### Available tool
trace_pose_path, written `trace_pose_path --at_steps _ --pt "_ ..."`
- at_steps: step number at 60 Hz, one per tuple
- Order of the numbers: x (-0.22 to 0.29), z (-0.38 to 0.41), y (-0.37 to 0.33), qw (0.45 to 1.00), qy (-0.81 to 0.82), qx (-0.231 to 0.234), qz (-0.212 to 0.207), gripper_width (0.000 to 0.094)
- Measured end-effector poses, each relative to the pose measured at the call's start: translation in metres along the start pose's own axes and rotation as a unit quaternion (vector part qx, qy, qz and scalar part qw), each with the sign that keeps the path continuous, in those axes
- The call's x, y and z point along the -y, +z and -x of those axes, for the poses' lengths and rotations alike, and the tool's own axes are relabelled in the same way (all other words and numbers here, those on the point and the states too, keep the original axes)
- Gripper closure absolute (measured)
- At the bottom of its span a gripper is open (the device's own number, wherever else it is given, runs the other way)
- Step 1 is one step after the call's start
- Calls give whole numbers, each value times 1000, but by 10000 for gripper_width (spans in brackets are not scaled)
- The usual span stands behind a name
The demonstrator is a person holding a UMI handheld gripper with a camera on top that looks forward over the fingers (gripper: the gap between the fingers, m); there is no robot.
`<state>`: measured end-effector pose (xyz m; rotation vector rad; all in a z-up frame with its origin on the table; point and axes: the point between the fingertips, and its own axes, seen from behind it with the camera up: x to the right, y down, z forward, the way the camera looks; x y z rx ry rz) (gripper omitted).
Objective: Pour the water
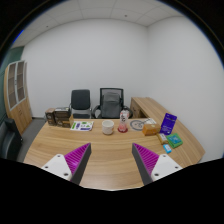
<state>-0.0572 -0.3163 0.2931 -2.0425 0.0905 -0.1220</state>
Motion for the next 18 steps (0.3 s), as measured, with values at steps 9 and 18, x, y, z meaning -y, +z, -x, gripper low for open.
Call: trace_pose_path --at_steps 9,18 --pt "-4 1 -8 1000 -3 -6 0 76" --pt "-6 13 -10 1000 12 6 6 79"
